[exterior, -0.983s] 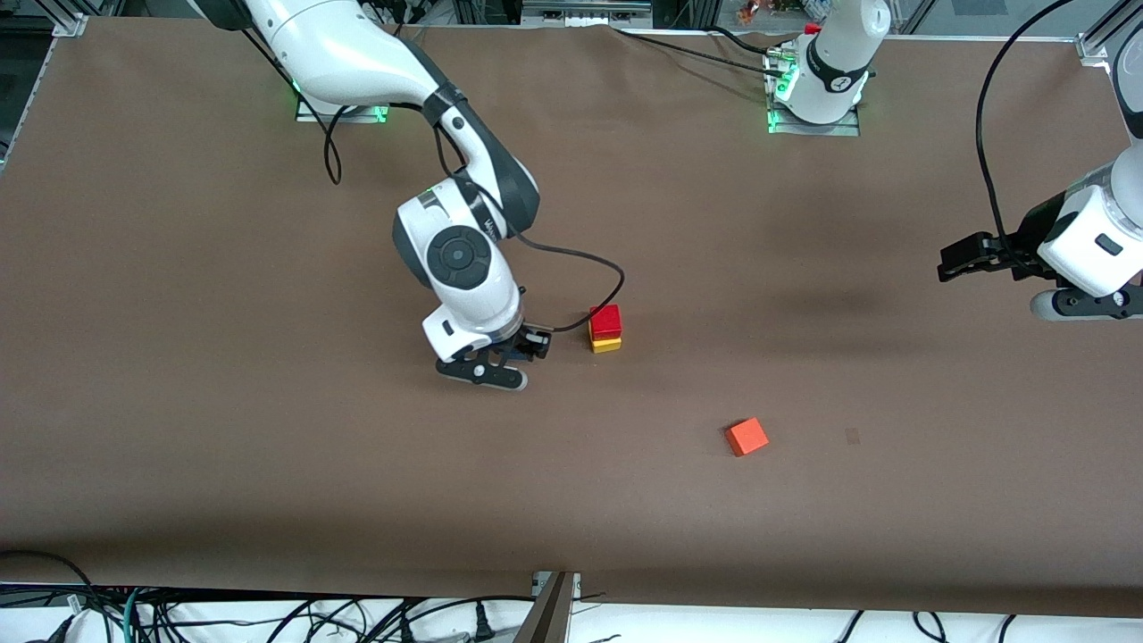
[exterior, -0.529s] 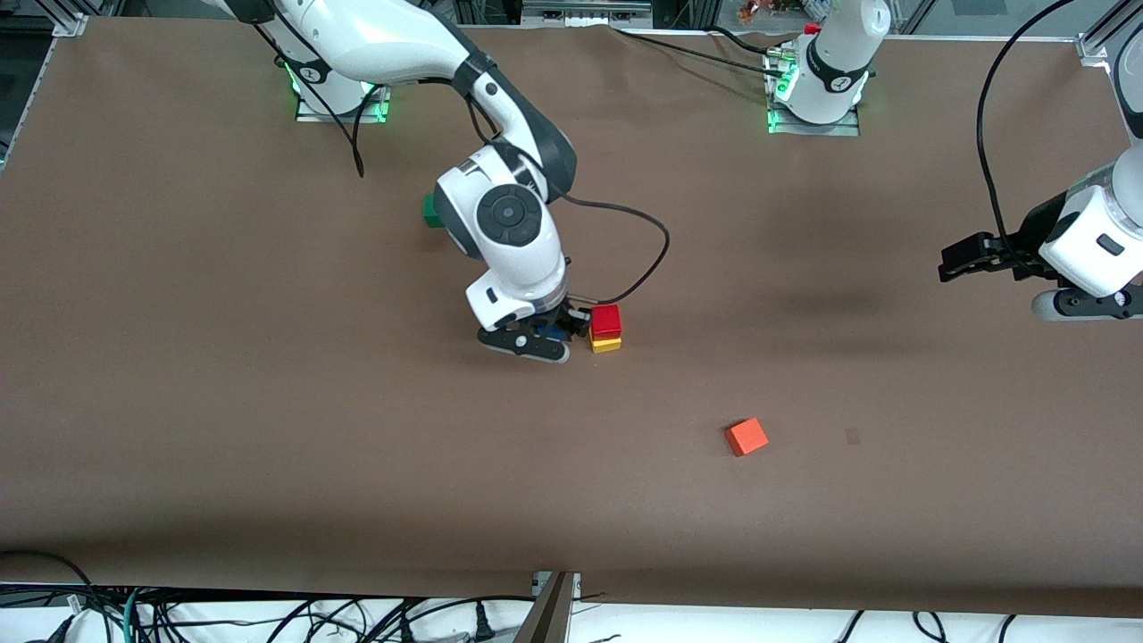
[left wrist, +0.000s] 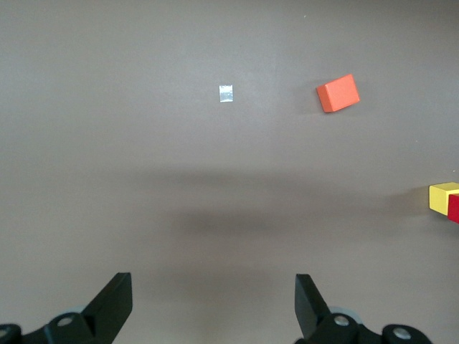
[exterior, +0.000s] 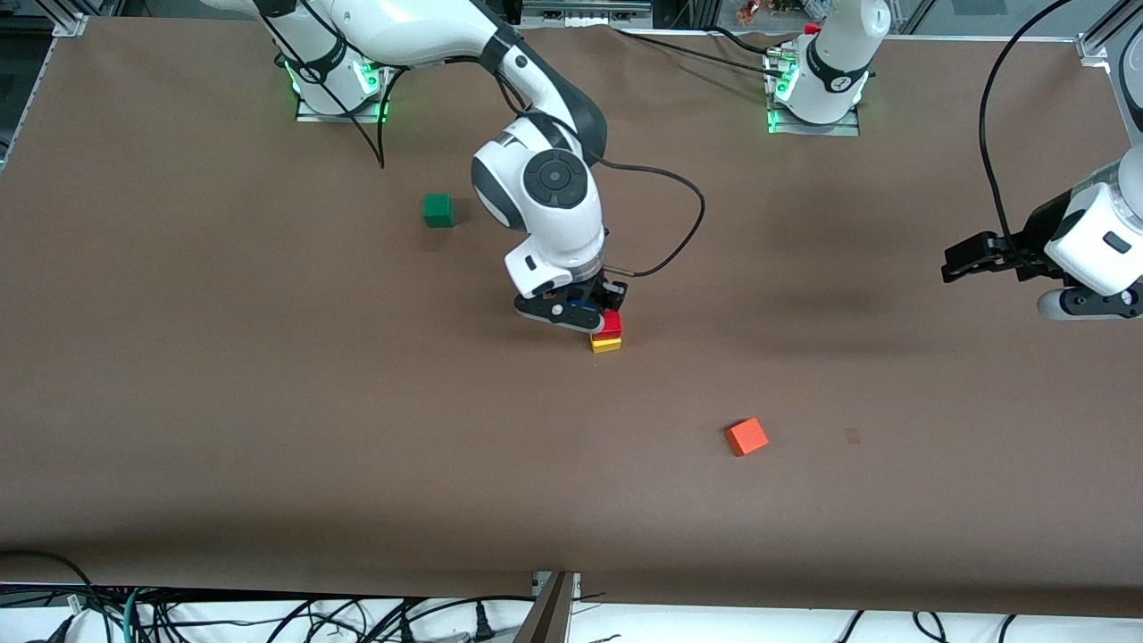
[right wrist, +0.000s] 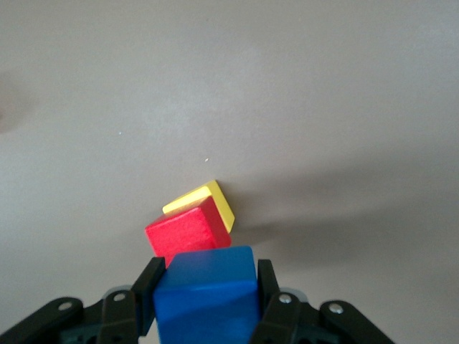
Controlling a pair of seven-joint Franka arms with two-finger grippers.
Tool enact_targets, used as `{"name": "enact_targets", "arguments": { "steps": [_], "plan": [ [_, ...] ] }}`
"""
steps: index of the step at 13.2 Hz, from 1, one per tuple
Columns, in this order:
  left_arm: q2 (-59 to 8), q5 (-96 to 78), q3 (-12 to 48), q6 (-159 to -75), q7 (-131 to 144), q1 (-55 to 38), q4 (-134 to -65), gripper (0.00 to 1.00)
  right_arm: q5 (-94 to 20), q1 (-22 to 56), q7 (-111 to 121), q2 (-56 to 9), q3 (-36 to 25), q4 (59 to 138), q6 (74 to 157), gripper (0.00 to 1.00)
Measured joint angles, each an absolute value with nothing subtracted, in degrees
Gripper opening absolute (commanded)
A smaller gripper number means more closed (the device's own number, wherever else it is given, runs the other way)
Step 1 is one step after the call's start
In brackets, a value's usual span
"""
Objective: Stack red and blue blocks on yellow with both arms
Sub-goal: 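Carry the blue cube with the right gripper above the red cube, then lower the blue cube onto the red cube with the right gripper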
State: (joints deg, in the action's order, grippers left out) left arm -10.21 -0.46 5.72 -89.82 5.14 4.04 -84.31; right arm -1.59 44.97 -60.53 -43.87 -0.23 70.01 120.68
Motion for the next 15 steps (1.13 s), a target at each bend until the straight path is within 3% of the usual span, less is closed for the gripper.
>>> {"name": "enact_targets", "arguments": {
  "steps": [5, 15],
  "plan": [
    [-10.2, -0.5, 5.7, -89.8, 5.1, 4.1, -84.3, 1.0, -1.6, 46.1, -60.6, -43.9, -0.2, 70.0, 121.8, 0.44],
    [-10.2, -0.5, 5.7, -89.8, 5.1, 4.2, -84.2, 1.0, -1.6, 45.0, -60.6, -47.3, -1.4, 70.1, 134.6, 0.45]
  ]
}}
